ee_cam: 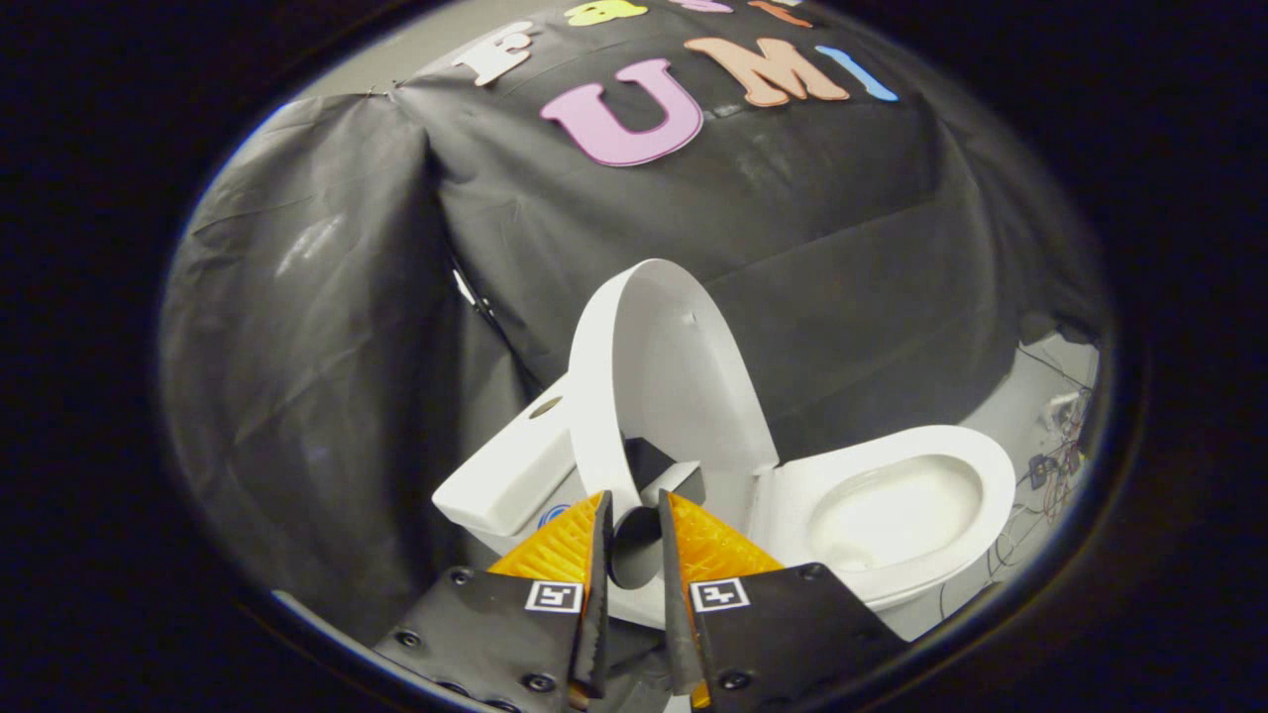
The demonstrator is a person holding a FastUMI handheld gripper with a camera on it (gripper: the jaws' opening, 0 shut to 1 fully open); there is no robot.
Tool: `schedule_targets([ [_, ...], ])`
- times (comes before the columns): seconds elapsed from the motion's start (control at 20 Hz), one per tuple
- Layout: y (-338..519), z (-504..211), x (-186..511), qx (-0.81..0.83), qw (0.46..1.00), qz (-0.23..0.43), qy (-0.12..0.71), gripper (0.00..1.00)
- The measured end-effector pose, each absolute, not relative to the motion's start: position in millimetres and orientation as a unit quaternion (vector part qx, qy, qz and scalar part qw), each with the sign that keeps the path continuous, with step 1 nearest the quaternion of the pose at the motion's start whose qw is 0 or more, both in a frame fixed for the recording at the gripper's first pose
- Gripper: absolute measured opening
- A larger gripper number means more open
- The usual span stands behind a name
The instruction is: Open the toilet lid.
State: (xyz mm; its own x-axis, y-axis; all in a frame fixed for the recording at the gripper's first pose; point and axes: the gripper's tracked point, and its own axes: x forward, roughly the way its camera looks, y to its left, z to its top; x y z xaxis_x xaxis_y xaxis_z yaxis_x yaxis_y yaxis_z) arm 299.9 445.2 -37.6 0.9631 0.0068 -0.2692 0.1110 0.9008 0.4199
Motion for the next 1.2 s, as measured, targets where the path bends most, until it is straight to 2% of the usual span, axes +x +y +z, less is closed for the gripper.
schedule_targets([
  [0.65,488.8,-43.6,320.4,0.169,0.974,0.015,0.152,0.26],
  [1.05,486.2,-40.1,317.4,0.135,0.977,0.000,0.164,0.26],
  [1.1,493.9,-36.1,317.5,0.141,0.976,0.016,0.164,0.26],
  [1.2,497.2,-35.0,317.7,0.155,0.975,0.029,0.157,0.42],
])
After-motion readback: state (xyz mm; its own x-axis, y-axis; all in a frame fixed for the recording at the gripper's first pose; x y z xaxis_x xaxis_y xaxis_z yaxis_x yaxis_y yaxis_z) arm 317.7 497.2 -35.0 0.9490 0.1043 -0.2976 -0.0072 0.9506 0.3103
